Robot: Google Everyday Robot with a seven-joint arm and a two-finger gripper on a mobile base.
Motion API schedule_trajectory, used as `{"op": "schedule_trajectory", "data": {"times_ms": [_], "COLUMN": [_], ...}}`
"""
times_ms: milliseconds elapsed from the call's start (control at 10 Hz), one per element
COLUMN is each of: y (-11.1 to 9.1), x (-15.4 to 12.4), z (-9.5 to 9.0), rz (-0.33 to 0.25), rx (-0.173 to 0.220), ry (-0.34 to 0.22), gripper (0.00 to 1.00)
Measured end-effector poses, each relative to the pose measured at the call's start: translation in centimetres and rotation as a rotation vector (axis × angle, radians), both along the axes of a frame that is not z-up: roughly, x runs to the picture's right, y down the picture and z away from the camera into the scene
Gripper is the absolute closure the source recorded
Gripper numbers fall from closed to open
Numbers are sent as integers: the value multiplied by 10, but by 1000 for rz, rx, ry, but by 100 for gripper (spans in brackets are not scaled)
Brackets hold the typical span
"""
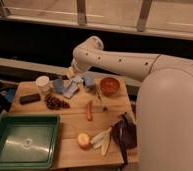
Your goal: Stack cups on top of each other
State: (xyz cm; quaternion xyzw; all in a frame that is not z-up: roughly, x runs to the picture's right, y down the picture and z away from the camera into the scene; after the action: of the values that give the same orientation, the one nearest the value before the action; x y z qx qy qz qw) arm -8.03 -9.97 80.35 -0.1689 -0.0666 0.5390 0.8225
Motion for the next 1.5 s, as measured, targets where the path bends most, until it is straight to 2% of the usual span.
{"op": "schedule_trajectory", "data": {"times_ms": [300,500,800,900,1200,1300,1500], "y": [0,2,5,7,20,24,25], "x": [-4,-14,-67,-92,-137,-148,-149], "z": [1,15,51,64,96,100,102], "rz": [-1,8,2,-7,-40,-52,-55], "rx": [-2,-16,-61,-80,-142,-157,-162], "ry": [-6,-34,-107,-139,-211,-229,-233], "gripper": [31,31,31,31,31,31,31]}}
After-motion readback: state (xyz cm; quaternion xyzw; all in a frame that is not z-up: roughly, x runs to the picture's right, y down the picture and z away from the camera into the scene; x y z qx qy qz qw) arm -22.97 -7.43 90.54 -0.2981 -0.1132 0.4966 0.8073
